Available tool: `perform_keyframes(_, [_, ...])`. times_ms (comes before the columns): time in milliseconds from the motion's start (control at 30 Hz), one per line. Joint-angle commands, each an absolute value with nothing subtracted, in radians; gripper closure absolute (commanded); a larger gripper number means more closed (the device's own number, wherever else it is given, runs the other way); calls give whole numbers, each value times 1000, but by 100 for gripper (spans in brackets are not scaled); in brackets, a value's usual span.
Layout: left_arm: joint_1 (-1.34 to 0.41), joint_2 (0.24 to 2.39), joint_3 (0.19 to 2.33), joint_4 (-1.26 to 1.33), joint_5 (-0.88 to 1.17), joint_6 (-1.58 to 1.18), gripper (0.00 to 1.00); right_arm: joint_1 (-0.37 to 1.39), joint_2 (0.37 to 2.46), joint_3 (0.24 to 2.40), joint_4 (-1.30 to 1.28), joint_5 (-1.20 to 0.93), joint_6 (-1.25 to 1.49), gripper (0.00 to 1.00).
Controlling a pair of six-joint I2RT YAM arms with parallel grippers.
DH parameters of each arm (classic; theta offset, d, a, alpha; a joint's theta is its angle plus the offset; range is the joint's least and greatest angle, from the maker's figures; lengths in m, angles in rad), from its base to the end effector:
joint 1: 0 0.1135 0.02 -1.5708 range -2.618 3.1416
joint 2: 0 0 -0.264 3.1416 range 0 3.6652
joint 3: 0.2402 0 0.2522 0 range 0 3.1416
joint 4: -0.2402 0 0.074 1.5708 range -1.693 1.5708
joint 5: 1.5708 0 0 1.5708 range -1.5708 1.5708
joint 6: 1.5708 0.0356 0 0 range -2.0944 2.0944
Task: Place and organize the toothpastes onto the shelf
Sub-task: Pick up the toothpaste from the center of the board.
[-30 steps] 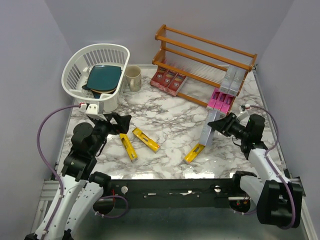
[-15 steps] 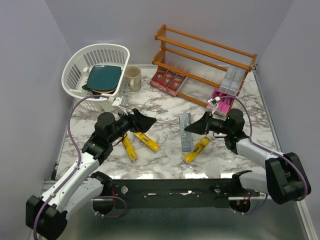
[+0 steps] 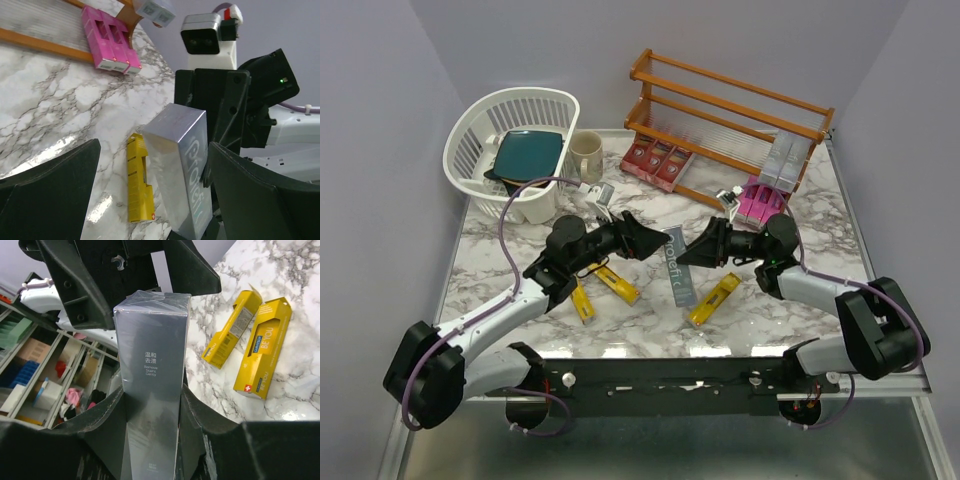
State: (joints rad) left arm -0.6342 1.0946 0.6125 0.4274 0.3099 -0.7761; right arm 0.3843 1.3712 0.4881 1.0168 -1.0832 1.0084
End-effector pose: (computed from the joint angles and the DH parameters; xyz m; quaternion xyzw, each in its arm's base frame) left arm 0.1962 -0.1578 0.2818 0.0550 0.7232 -0.5256 0.4446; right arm 0.2287 0.1264 0.2331 -0.1961 0.6560 0.6741 0.2772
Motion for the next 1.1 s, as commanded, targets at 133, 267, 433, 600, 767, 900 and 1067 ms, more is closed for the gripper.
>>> perform_keyframes(133, [-687,1173,653,647,377,-799,1,394,1442,531,1278,-1158,1164,68])
perform_keyframes(267, [-690,1209,653,702,400,-853,2,396,1489,543,1438,-1172,1252,68])
perform_keyframes(433, [-693,1253,649,811,449,-945,9,397,1543,557,1497,-1178,1292,68])
perform_keyframes(600, [-695,1278,640,885,480,-1008,22,397,1560,555,1509,-1178,1287,68])
perform_keyframes(767, [-695,1289,634,926,499,-1046,40,397,1563,558,1485,-1175,1250,67])
perform_keyframes(900, [-695,1282,618,953,496,-1075,55,397,1562,568,1433,-1172,1210,64])
perform_keyframes(1067, [-695,1269,615,950,482,-1080,71,397,1551,574,1375,-1169,1164,55])
